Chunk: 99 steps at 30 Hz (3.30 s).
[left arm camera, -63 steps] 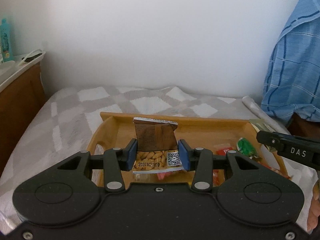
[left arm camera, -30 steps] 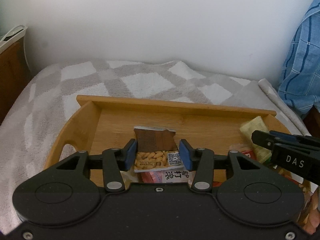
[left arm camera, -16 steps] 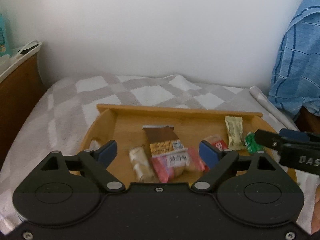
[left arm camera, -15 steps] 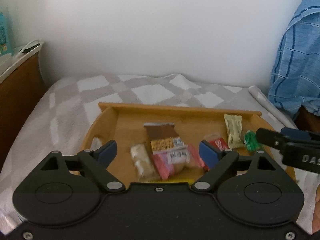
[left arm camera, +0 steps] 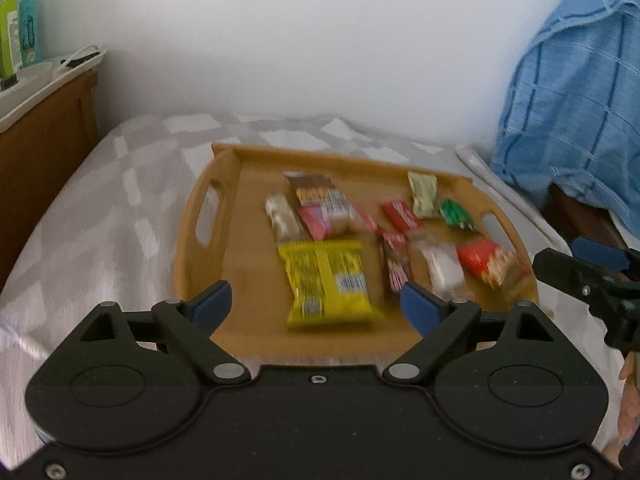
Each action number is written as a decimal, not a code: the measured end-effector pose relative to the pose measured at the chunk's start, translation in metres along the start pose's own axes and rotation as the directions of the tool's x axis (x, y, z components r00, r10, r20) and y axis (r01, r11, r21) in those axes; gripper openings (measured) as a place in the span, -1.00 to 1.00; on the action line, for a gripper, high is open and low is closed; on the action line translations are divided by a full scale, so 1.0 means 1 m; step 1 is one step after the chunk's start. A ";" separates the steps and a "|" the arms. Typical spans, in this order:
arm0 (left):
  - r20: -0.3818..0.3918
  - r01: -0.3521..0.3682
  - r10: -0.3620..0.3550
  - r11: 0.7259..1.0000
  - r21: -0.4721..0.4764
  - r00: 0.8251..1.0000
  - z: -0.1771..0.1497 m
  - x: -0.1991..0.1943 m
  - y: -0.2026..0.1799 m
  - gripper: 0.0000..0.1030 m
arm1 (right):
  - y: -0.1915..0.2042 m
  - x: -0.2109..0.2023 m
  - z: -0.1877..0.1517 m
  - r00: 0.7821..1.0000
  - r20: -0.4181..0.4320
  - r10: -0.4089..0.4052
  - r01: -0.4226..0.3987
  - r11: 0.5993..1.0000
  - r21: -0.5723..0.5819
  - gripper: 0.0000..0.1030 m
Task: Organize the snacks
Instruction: 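Open both tools to release the snacks and withdraw from the tray, then grasp the red cake pack with the left tool while the right tool grasps the MXT coffee stick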
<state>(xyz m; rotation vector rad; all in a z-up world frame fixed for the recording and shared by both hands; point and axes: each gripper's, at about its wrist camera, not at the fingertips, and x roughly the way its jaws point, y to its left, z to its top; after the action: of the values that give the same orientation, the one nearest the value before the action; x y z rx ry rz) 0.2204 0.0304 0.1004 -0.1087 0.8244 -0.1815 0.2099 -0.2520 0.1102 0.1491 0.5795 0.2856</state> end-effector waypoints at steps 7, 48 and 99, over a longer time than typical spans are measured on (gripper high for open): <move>-0.027 0.010 -0.008 0.998 0.057 1.000 -0.035 -0.012 -0.010 0.77 | 0.008 -0.028 -0.045 1.000 0.003 -0.002 0.002 0.999 -0.044 1.00; -0.017 0.226 -0.239 0.890 0.395 0.971 -0.129 -0.038 -0.082 -0.12 | -0.013 -0.040 -0.090 0.985 -0.133 -0.114 0.100 0.989 -0.105 1.00; -0.016 0.074 -0.072 0.957 0.280 0.997 -0.102 0.015 -0.077 -0.88 | 0.052 -0.053 -0.138 0.984 -0.176 -0.035 0.041 0.999 0.032 0.55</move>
<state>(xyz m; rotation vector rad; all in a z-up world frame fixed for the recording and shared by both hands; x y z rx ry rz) 0.1461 -0.0507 0.0334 0.1288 0.7930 -0.3671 0.0789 -0.2113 0.0352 0.1478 0.7616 0.2526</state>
